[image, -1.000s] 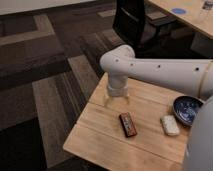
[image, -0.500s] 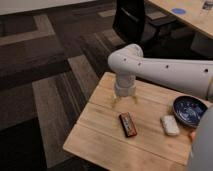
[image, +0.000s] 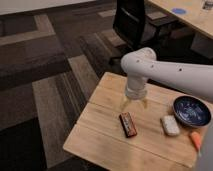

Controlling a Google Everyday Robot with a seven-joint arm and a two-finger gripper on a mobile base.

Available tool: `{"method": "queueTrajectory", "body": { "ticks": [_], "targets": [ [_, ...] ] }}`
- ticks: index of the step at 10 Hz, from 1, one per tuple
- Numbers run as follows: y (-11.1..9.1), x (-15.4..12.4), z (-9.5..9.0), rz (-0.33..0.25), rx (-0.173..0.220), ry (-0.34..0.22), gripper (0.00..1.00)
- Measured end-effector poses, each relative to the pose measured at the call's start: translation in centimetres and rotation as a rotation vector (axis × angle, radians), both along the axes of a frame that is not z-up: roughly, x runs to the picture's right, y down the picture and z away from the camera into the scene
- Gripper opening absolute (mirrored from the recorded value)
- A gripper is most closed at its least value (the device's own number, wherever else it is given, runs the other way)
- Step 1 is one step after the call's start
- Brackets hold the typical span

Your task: Wipe the white sponge on the table

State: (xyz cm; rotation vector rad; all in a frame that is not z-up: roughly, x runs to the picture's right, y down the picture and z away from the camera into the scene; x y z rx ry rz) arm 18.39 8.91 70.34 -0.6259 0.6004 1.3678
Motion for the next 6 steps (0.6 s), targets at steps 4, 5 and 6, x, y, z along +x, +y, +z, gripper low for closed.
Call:
{"method": "queueTrajectory", "body": {
  "ticks": [4,5,6],
  "targets": [
    [1.5,9.3,0.1,-0.143,-0.023,-0.074,0.65],
    [1.6,9.4,0.1,-0.149,-0.024,-0.08,0.65],
    [1.5,9.3,0.1,-0.149,-0.024,-0.081,0.65]
  ]
}}
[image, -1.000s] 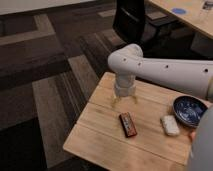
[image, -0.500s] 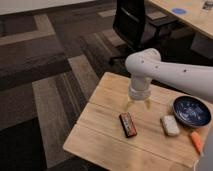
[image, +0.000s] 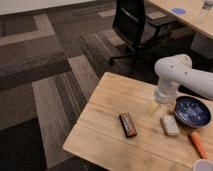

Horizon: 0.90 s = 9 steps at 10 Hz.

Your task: Wipe the white sponge on the table

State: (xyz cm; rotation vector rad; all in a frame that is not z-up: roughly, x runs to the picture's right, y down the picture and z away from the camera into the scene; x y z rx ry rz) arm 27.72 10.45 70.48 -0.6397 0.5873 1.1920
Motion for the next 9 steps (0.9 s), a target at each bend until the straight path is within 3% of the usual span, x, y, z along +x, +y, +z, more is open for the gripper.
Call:
{"method": "queueTrajectory", "body": {
  "ticks": [4,9],
  "targets": [
    [1.2,2.1,0.0,-0.009,-0.02,0.001,0.65],
    [5.0,6.0,0.0,0.102,-0.023,0.014,0.65]
  ]
}}
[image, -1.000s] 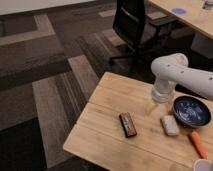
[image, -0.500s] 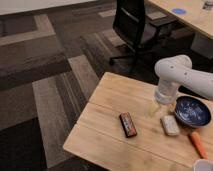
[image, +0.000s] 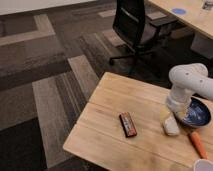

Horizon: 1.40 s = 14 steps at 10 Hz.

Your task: Wipe the white sponge on the table

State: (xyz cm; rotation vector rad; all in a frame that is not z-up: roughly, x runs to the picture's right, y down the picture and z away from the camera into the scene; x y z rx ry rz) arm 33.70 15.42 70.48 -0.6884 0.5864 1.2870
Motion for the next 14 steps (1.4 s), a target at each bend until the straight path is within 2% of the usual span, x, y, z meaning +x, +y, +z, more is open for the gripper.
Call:
{"method": "queueTrajectory", "body": {
  "ticks": [1,2,6,8,13,14],
  "targets": [
    [0.8,0.6,0.3,0.028,0.02,0.016,0.65],
    [1.2,0.6,0.5,0.036,0.022,0.022,0.65],
    [3.0,1.3,2.1,0.031,0.064,0.046,0.65],
    [3.7,1.5,3.1,0.026,0.069,0.048,0.65],
    [3.0,1.4,5.8,-0.004,0.097,0.048,0.64],
    [3.0,1.4,6.0,-0.013,0.101,0.055,0.52]
  ]
}}
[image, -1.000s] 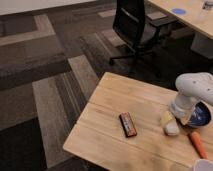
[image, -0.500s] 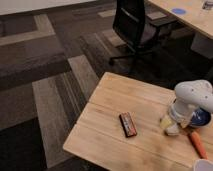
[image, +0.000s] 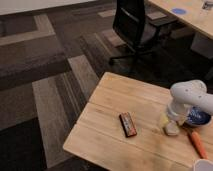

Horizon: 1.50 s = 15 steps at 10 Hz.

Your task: Wipe the white sponge on the table

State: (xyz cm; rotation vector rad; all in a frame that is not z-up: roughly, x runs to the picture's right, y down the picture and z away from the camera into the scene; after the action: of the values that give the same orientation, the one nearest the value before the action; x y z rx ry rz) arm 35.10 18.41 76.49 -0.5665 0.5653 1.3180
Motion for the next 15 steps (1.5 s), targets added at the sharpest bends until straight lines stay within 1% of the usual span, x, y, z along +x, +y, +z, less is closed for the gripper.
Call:
{"method": "queueTrajectory", "body": {
  "ticks": [1,2,3,4,5,6,7,8,9,10,11,12,13,14,15],
  "targets": [
    [0.1,0.1,0.0,-0.008,-0.002,0.005,0.38],
    [0.0,-0.2,-0.1,-0.017,-0.001,0.003,0.18],
    [-0.3,-0.8,-0.2,-0.032,-0.002,-0.006,0.05],
    [-0.3,-2.0,-0.4,-0.055,-0.013,-0.03,0.0],
    [0.1,-3.2,-0.5,-0.085,-0.029,-0.061,0.0],
    [0.3,-5.5,-0.2,-0.125,-0.046,-0.123,0.0],
    [0.0,-7.2,0.1,-0.165,-0.048,-0.173,0.0],
    [-1.3,-10.5,0.6,-0.227,-0.035,-0.271,0.0],
    [-2.9,-12.9,0.9,-0.262,-0.009,-0.337,0.0],
    [-3.7,-14.2,1.4,-0.285,0.002,-0.374,0.0],
    [-4.4,-15.8,2.2,-0.316,0.009,-0.423,0.0],
    [-5.1,-17.0,3.2,-0.343,0.005,-0.46,0.0],
    [-6.8,-17.4,4.6,-0.365,0.013,-0.479,0.0],
    [-8.6,-17.3,5.8,-0.39,0.03,-0.479,0.0],
    [-11.4,-15.2,6.5,-0.404,0.056,-0.434,0.0]
  ]
}}
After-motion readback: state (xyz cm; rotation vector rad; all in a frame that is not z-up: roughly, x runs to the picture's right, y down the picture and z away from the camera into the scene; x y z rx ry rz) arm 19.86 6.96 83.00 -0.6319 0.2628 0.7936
